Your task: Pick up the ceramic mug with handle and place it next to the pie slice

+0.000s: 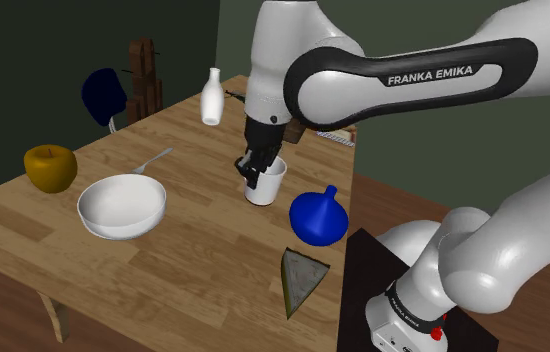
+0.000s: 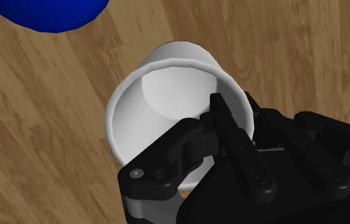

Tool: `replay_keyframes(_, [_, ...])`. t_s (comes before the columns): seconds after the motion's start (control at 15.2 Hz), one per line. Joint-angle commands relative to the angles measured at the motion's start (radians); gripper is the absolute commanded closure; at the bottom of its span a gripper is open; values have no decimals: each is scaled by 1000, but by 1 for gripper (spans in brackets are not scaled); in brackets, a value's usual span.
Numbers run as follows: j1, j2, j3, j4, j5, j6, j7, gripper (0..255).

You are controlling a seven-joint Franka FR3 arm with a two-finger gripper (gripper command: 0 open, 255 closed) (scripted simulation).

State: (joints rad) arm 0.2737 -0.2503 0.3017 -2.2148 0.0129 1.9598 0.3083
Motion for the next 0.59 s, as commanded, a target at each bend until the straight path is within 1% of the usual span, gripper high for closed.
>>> replay_keyframes(0.0, [21,-21,26,-15,14,-5,40,255])
replay_keyframes(0.53, [107,-56,150,-28,68,-25,222,255])
